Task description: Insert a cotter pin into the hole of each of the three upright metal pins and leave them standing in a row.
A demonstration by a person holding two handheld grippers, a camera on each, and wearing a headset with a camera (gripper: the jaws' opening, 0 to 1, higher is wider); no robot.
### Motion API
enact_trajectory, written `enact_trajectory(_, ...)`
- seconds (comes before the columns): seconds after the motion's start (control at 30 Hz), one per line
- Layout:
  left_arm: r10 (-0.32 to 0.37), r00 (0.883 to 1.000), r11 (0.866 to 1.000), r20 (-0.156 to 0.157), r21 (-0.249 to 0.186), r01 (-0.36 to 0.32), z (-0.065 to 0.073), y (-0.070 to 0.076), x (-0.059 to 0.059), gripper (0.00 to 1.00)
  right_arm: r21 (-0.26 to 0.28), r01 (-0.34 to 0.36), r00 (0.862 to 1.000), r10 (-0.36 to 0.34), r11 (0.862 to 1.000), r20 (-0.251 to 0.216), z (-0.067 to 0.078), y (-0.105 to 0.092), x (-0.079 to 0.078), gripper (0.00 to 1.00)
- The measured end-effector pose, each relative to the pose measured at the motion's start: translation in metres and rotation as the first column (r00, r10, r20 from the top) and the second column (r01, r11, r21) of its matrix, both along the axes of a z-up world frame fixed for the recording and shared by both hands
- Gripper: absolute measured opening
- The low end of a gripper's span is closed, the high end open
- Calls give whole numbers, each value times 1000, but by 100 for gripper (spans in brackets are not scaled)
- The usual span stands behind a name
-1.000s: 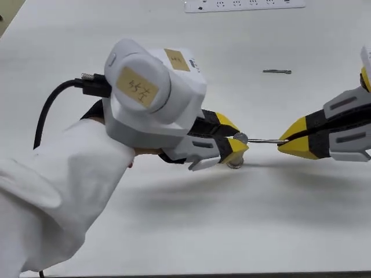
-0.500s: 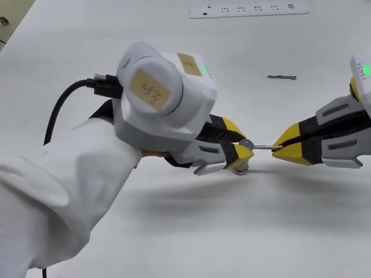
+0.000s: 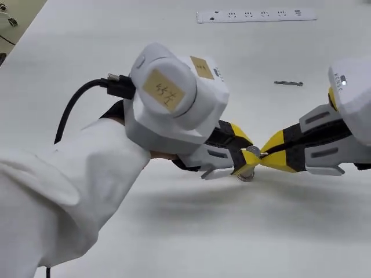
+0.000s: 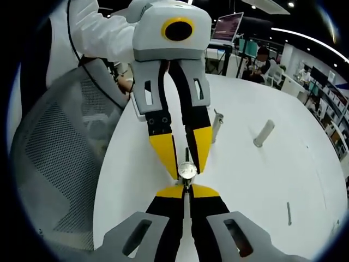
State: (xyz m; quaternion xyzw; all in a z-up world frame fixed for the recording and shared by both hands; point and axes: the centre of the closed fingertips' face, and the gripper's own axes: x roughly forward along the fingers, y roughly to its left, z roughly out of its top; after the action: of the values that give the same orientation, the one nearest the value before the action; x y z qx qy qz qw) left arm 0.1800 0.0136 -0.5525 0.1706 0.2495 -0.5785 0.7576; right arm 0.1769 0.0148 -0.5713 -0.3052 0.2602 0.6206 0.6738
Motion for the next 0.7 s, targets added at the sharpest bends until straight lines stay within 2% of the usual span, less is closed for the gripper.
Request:
enact_trajectory(0.07,2,1000,1000,-2,-1,-2,0,0,0,10,12,10,1000,-10,1000,0,1,0,2,0)
enact_trajectory(0.17,2,1000,1000,-1,-1,-2,0,0,0,10,13,29,1000,-29,999,0,3,-4,3,13)
enact_trajectory(0.2,3,1000,1000,-1,-1,-3,0,-1,0,10,13,40,999,-40,999,7,3,-7,5,14)
enact_trajectory(0.43,3,1000,1000,0,0,-3,0,-1,0,10,30,86,996,-86,996,-14,8,-15,6,7)
enact_trajectory(0.53,3,1000,1000,1,0,-3,0,-2,0,10,59,88,996,-86,994,-30,14,-12,4,3)
enact_trajectory(0.7,8,1000,1000,-1,1,-8,0,-2,0,10,44,74,997,-73,996,-12,12,-10,4,0)
